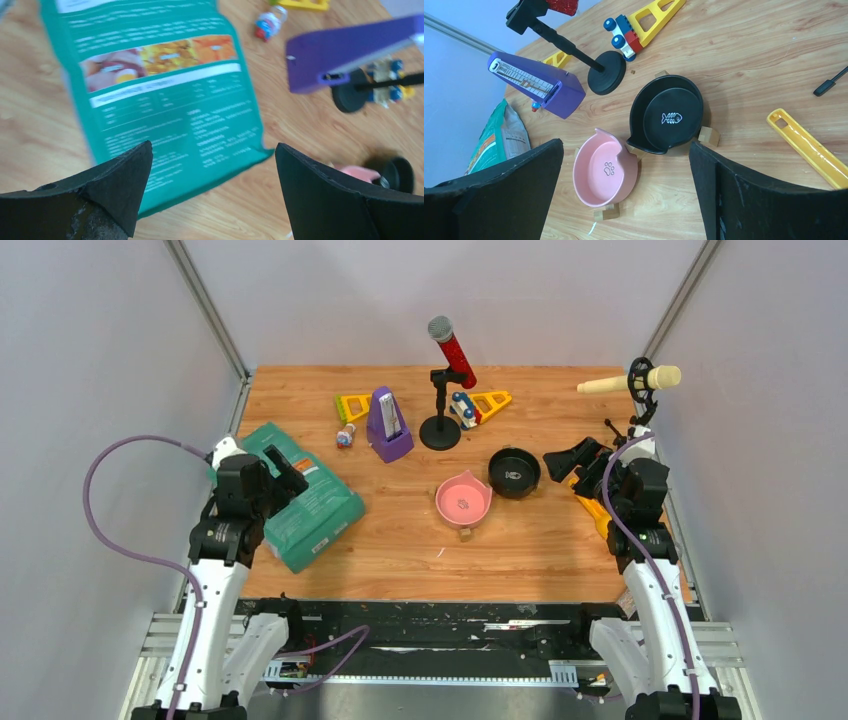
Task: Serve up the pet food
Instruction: Adjust the pet food bag at the center of the board.
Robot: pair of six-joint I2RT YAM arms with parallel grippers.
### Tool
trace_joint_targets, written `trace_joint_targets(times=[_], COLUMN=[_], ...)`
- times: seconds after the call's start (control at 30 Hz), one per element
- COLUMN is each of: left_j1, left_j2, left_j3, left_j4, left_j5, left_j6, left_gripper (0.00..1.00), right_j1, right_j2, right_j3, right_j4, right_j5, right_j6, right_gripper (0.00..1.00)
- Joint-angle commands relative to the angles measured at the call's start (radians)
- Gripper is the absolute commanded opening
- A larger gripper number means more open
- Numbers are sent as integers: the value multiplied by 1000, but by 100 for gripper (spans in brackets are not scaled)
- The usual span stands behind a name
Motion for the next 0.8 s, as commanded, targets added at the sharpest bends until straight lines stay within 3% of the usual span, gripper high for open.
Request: trace_joint_targets(times=[0.0,0.13,0.33,0.43,0.6,0.77], left_j1=[10,116,450,552,653,687], left_j2=[39,119,220,268,312,436], left_j3=[53,59,-42,-90,-187,-225], left_j4=[-85,-111,105,178,352,447], left_j5=[-328,-457,-187,-159,-4,60], left_j6=[-106,-195,-181,-167,-164,-169], left_gripper=[100,100,100,100,100,100], right_j1=[2,2,2,2,1,1], right_j2=[-14,-5,16,10,13,66], right_j3=[24,15,37,46,49,92], right_j4=[34,44,18,10,2,-54], right_j5=[14,-56,-53,-27,-30,-55], right_j6=[13,-38,-50,-45,-70,-74], right_gripper=[100,100,100,100,100,100])
